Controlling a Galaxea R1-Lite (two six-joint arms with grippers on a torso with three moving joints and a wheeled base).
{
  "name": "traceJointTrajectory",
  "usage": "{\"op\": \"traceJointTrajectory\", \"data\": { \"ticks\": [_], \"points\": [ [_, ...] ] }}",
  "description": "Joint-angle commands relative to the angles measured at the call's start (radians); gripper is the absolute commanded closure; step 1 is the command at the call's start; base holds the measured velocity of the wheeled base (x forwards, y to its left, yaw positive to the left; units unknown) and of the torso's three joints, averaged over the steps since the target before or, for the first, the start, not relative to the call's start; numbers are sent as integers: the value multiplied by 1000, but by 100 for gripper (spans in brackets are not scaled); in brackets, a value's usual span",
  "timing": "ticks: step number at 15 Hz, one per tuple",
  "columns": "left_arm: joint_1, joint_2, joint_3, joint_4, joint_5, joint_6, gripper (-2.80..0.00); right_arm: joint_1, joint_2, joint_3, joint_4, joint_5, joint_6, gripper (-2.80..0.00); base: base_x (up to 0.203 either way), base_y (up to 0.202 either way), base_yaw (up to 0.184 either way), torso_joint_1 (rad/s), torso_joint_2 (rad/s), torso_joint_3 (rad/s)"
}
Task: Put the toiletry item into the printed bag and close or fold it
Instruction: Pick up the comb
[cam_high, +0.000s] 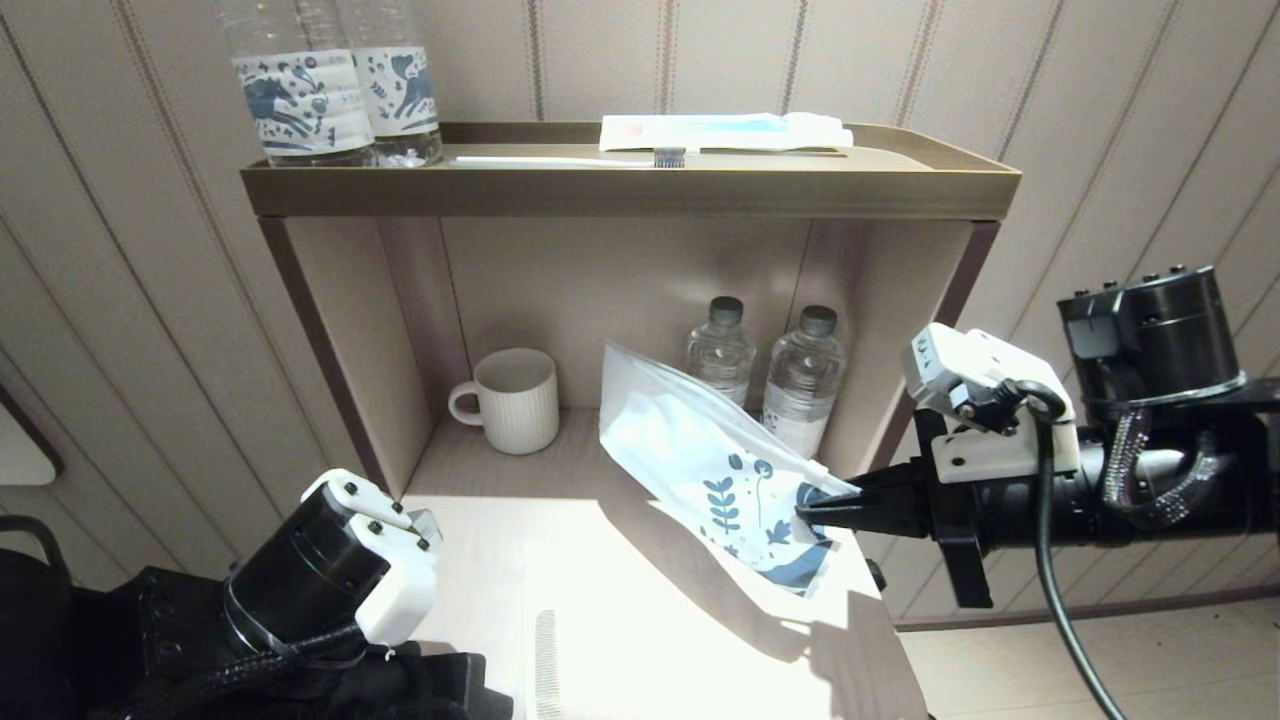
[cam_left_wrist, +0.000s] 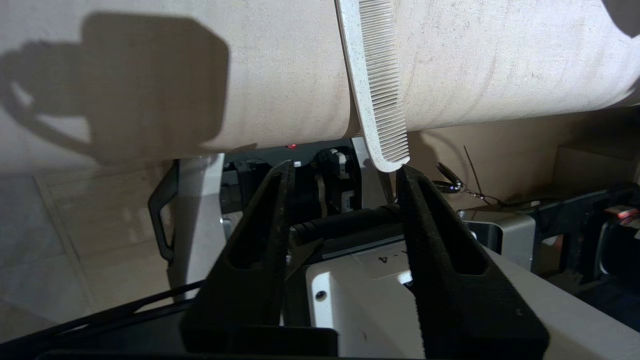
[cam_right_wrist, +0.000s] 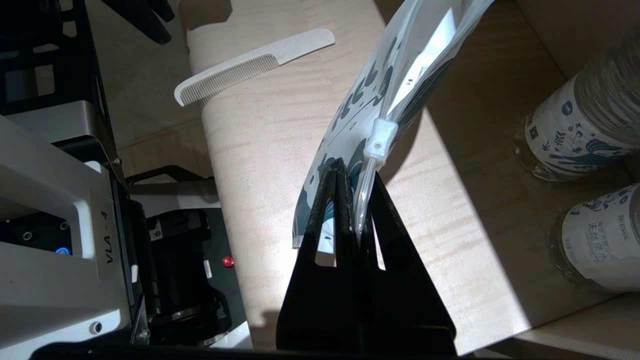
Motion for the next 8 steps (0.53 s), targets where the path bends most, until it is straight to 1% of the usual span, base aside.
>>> {"op": "traceJointTrajectory", "data": {
  "ticks": [1, 3, 4, 6, 8],
  "points": [
    [-17, 12, 7, 0, -3, -29, -280, 2, 0, 0, 0, 4, -3, 0, 0, 0, 0, 0, 0, 0],
    [-40, 62, 18, -9, -14, -62, -280, 0, -1, 0, -1, 4, -3, 0, 0, 0, 0, 0, 0, 0],
    [-43, 81, 17, -13, -26, -68, -280, 0, -2, 0, -1, 4, -3, 0, 0, 0, 0, 0, 0, 0],
    [-47, 106, 3, -22, -70, -72, -280, 0, -2, 0, -1, 4, -3, 0, 0, 0, 0, 0, 0, 0],
    [-49, 113, -17, -23, -133, -108, -280, 0, -2, 0, -1, 4, -3, 0, 0, 0, 0, 0, 0, 0]
  ]
}}
